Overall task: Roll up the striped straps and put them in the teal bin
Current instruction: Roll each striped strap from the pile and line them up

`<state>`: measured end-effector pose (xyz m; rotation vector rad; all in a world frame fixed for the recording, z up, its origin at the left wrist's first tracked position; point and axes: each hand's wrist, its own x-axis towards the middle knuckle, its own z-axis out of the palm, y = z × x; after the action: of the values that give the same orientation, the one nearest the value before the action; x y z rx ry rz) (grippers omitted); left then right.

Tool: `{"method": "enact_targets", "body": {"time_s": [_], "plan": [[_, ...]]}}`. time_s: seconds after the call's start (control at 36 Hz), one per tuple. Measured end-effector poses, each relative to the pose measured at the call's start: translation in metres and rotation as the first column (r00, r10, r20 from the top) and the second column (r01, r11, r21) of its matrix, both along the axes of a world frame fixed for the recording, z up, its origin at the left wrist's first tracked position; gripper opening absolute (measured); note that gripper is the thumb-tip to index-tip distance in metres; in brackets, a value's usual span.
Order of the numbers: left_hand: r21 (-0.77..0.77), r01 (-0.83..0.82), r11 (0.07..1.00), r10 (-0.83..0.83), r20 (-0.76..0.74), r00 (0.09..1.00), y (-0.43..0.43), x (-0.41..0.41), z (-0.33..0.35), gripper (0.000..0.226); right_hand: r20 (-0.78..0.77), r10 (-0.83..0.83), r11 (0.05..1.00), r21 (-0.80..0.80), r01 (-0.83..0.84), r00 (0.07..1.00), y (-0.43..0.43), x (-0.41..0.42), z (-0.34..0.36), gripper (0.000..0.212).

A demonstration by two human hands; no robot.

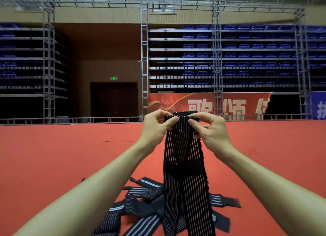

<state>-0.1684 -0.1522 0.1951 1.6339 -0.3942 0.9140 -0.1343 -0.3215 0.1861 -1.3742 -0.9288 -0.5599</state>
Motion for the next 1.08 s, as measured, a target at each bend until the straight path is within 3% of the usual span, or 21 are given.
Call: {"method": "enact_targets", "body": {"time_s": [0.19, 0.5, 0.64, 0.81, 1.08], "plan": [[0.061, -0.002, 0.998, 0.003, -0.016, 1.0, 0.01, -0.007, 0.003, 0.014, 0.004, -0.053, 0.998, -0.035, 0.053, 0.999, -0.008, -0.002, 0.004, 0.018], [0.239, -0.12, 0.964, 0.121, 0.011, 0.993, 0.013, -0.01, 0.011, 0.013, 0.104, -0.165, 0.969, -0.168, 0.18, 0.981, -0.017, 0.001, 0.013, 0.022], [0.288, -0.109, 0.951, 0.102, 0.038, 0.994, 0.011, -0.012, 0.015, 0.017, 0.184, -0.266, 0.933, -0.199, 0.301, 0.946, -0.019, 0.004, 0.016, 0.019], [0.357, -0.156, 0.921, 0.128, 0.1, 0.987, 0.011, -0.011, 0.015, 0.013, 0.217, -0.31, 0.919, -0.183, 0.35, 0.926, -0.02, 0.006, 0.017, 0.006], [0.386, -0.202, 0.9, 0.161, 0.135, 0.978, 0.012, -0.01, 0.015, 0.004, 0.153, -0.306, 0.937, -0.128, 0.326, 0.94, -0.021, 0.009, 0.015, 0.009]]}}
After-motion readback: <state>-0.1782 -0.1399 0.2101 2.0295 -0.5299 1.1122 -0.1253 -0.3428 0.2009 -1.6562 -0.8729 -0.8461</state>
